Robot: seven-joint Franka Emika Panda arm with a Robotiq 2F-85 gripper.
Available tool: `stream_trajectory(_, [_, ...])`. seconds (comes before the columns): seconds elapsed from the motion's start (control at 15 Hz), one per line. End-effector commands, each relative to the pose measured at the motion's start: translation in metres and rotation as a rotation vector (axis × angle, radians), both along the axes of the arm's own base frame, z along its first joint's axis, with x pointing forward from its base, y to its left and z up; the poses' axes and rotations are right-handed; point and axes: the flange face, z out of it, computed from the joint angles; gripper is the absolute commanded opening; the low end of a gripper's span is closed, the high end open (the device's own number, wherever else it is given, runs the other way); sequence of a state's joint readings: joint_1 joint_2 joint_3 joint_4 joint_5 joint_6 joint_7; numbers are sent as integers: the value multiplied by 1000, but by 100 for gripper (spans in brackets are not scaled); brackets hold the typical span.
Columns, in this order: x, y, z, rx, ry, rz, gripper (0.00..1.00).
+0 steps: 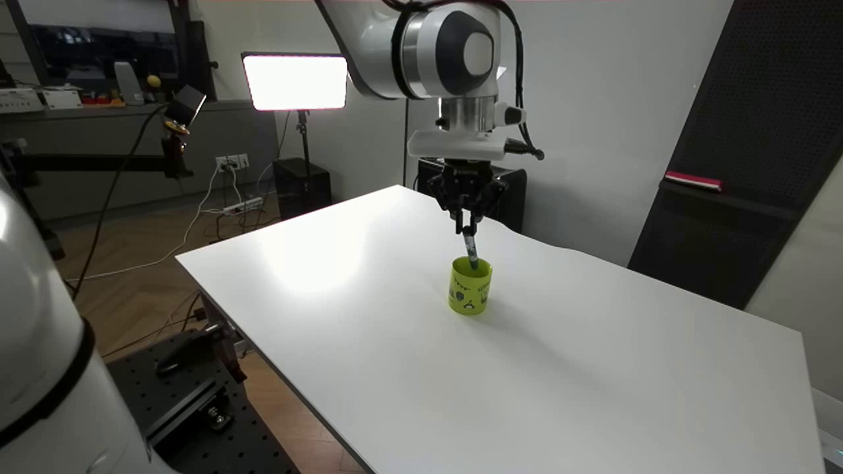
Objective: Take the green marker out of the yellow mug
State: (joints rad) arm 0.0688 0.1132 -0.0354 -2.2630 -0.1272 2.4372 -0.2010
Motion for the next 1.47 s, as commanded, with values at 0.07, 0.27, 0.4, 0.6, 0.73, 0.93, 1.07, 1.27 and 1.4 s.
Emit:
stream_trajectory(0.07, [0,-11,37,32,14,-18,6])
stream_trajectory(0.27, [-5,-10,47,62,28,4,6])
stream_trajectory(0.4, [-9,-1,47,94,35,34,6])
stream_trajectory(0.6, [-13,16,41,134,39,89,6])
stream_trajectory(0.73, [-17,28,34,150,44,126,6])
stream_trajectory(0.93, [-26,42,19,155,42,183,6])
stream_trajectory(1.07, [-33,49,6,152,34,207,6])
stream_trajectory(1.27, [-46,58,-14,132,-1,234,6])
stream_trajectory(1.4, [-56,65,-31,119,-21,249,6])
